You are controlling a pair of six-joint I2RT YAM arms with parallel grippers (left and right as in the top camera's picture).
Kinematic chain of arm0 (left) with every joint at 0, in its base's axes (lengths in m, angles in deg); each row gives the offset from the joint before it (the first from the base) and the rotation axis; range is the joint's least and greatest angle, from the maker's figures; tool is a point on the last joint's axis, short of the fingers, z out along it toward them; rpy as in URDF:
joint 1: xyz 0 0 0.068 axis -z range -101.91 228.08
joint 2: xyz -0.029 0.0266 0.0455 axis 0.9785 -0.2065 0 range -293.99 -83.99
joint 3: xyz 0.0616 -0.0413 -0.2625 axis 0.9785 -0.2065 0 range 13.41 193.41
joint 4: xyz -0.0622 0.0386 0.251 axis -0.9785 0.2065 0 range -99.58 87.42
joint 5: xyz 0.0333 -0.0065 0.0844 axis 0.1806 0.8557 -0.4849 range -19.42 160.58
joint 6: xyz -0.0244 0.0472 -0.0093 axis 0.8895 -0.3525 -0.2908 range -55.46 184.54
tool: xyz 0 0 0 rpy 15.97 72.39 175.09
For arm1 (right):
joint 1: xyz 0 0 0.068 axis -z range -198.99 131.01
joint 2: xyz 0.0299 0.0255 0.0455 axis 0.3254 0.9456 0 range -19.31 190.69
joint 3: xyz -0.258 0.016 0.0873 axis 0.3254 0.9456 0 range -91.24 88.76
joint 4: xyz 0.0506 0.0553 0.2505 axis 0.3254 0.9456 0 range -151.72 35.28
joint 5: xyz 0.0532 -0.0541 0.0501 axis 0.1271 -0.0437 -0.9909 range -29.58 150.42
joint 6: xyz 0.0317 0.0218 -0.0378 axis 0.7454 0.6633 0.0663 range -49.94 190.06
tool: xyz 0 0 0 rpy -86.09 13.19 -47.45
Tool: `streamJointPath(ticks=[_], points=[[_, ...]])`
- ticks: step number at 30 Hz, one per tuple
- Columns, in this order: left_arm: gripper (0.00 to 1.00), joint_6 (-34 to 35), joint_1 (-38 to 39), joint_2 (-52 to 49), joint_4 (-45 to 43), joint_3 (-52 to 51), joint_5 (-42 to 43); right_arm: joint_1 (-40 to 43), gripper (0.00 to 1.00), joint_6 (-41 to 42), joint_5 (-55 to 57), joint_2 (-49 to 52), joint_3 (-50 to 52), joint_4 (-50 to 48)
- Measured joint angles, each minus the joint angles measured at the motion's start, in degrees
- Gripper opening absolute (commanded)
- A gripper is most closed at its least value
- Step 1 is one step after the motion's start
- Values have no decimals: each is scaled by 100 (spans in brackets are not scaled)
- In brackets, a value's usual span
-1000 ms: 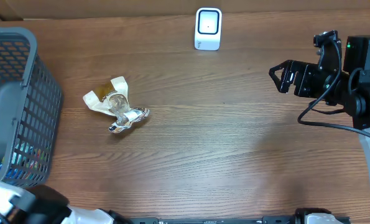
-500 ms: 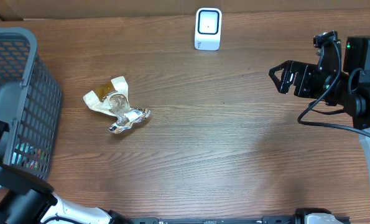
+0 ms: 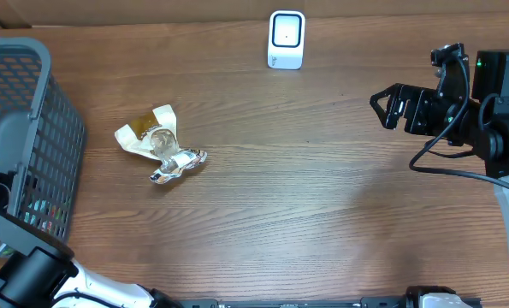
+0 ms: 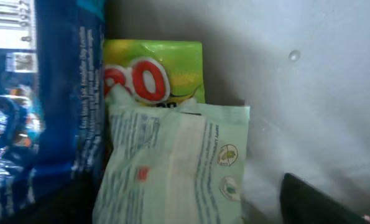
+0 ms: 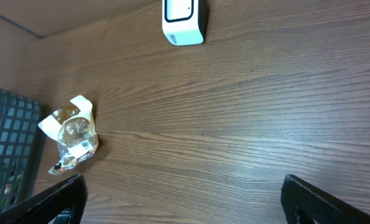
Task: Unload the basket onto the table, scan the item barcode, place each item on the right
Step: 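Reach the left gripper into the basket and grasp a mint-green wrapper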
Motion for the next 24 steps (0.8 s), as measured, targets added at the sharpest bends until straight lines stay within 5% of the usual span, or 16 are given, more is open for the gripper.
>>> streamJointPath(ticks=[3,7,16,24], points=[[51,33,46,0,-44,-111,-70,0,100,0,-2,0,0,0],[7,59,79,0,-46,-170,-118,0,100,2,0,0,0,0],[4,101,114,-33,463,138,-81,0,100,2,-2,0,0,0],[4,101,114,-160,1985,2439,229,0,100,0,-2,0,0,2]])
